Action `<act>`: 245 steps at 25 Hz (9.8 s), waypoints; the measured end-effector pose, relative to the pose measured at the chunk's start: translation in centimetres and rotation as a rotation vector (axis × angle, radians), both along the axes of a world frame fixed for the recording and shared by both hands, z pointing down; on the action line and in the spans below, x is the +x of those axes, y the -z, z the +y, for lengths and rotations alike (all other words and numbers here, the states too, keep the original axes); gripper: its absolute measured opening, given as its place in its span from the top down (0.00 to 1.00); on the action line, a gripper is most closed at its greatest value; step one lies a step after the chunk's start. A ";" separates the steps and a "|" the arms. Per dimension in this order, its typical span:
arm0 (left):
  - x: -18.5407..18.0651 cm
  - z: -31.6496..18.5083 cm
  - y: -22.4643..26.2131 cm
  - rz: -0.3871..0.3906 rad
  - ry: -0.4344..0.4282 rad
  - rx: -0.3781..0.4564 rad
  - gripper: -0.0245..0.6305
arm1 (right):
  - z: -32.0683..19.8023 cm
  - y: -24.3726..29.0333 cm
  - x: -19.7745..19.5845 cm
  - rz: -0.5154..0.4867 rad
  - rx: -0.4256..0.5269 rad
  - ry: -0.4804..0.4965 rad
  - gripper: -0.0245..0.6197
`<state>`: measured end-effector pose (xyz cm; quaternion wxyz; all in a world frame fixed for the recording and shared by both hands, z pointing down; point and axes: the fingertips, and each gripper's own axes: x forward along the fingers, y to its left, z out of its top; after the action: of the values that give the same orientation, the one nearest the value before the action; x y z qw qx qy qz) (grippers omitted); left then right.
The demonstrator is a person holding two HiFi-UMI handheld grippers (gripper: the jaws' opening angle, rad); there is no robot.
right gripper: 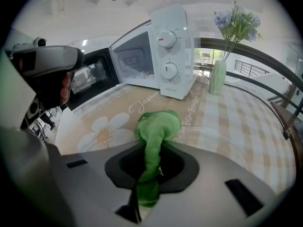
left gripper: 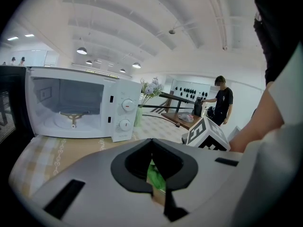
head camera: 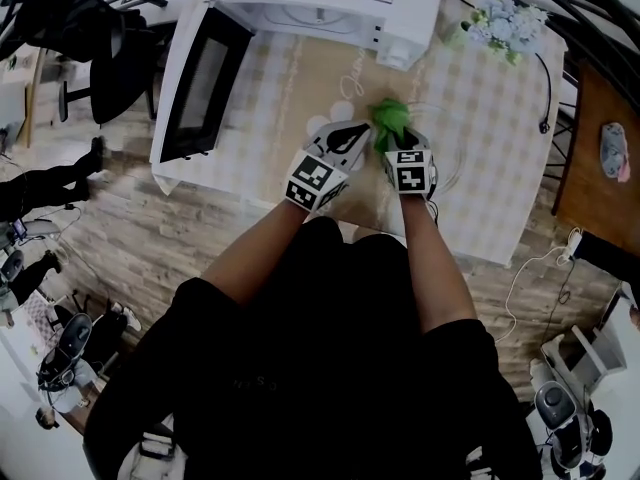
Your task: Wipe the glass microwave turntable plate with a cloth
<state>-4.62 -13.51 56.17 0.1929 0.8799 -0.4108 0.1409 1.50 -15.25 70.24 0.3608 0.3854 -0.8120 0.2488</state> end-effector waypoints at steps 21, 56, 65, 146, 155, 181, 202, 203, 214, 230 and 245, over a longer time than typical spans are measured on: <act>6.7 0.4 -0.6 -0.002 -0.088 -0.013 0.93 | 0.1 -0.8 11.8 0.077 0.010 -0.134 0.86; 3.9 2.5 0.9 -0.054 0.102 0.015 0.93 | 0.9 5.6 12.3 -0.059 0.104 -0.108 0.86; 2.1 4.7 0.1 -0.070 0.092 -0.009 0.93 | 4.9 5.4 3.5 -0.157 0.034 -0.004 0.86; 5.3 7.0 -0.7 0.056 -0.171 -0.079 0.93 | 9.0 3.4 20.4 0.143 0.031 -0.436 0.86; 2.6 7.5 -1.9 0.080 -0.136 -0.111 0.93 | 9.8 6.9 9.9 -0.013 0.079 -0.318 0.86; 1.1 8.1 -3.7 0.048 -0.109 -0.168 0.93 | 11.4 -0.8 3.3 0.144 -0.048 -0.042 0.86; 8.3 7.5 -4.0 0.020 -0.185 -0.174 0.93 | 12.6 -0.8 11.8 0.159 -0.035 -0.089 0.86; 8.5 7.5 -4.0 0.018 -0.188 -0.174 0.93 | 12.6 -0.8 12.4 0.160 -0.028 -0.095 0.86; 10.5 7.1 -4.0 -0.009 -0.217 -0.174 0.93 | 12.4 -0.9 18.4 0.163 -0.050 -0.186 0.86; 8.9 6.0 1.9 -0.047 -0.217 -0.026 0.93 | 9.9 8.1 20.5 -0.078 0.128 -0.245 0.86; 9.3 4.9 17.1 0.071 -0.233 0.269 0.93 | 7.1 29.4 13.7 -0.382 0.526 -0.051 0.86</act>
<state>4.69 -8.62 39.12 0.0702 0.9438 -0.3141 0.0751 15.25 -8.15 40.83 0.0835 0.4319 -0.8916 0.1072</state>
